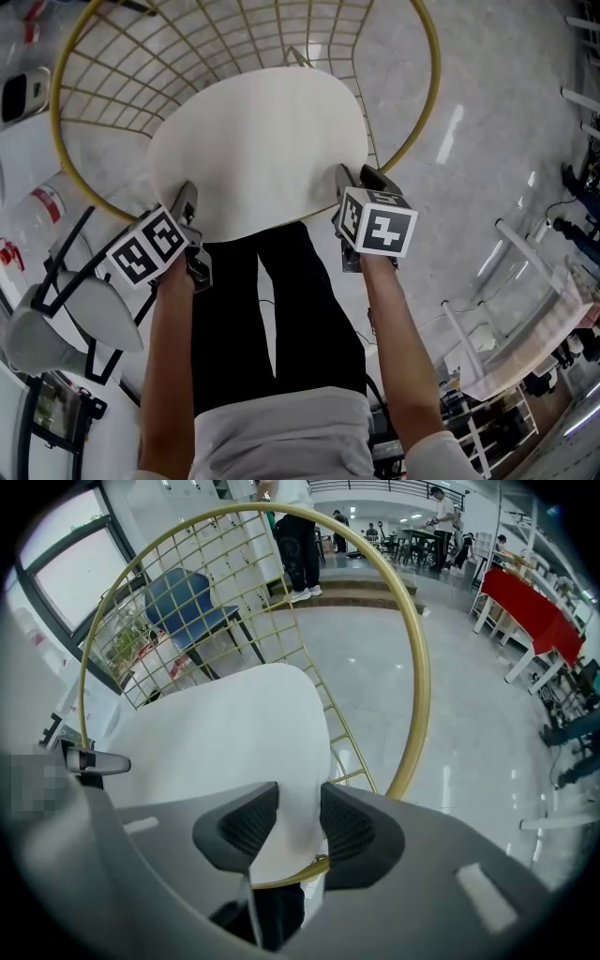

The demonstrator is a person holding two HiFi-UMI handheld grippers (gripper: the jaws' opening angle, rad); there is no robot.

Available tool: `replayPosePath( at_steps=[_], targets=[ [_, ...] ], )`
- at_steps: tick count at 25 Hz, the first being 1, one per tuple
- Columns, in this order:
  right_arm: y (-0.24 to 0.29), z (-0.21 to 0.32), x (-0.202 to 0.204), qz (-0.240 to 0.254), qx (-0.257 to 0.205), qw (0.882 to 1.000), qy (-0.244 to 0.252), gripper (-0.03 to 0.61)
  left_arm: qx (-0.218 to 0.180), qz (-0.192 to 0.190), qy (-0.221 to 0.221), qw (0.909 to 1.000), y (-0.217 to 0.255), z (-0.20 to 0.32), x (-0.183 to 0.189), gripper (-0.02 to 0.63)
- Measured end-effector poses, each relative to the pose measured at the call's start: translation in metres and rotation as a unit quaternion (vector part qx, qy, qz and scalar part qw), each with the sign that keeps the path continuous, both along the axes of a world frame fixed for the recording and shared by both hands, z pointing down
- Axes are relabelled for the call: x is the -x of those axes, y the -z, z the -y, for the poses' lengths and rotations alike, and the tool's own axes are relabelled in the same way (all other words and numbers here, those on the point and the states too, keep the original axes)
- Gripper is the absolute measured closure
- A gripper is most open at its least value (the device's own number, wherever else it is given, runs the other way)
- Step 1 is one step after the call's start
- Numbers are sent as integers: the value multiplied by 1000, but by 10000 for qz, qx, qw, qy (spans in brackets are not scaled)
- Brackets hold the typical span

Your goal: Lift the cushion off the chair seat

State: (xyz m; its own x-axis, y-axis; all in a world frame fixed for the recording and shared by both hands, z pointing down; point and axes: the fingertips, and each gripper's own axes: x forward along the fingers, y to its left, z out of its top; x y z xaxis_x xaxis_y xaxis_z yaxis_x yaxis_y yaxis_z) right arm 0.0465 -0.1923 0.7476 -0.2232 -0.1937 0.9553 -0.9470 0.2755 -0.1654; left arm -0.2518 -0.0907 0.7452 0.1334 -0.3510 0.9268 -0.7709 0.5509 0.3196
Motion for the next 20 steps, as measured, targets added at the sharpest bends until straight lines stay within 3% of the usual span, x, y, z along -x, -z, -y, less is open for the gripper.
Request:
replayPosePath(
  at_steps=[20],
  targets=[
    [66, -2, -6, 67, -188, 9996, 181, 445, -228, 7, -129, 9997, 68, -4, -12, 468]
  ],
)
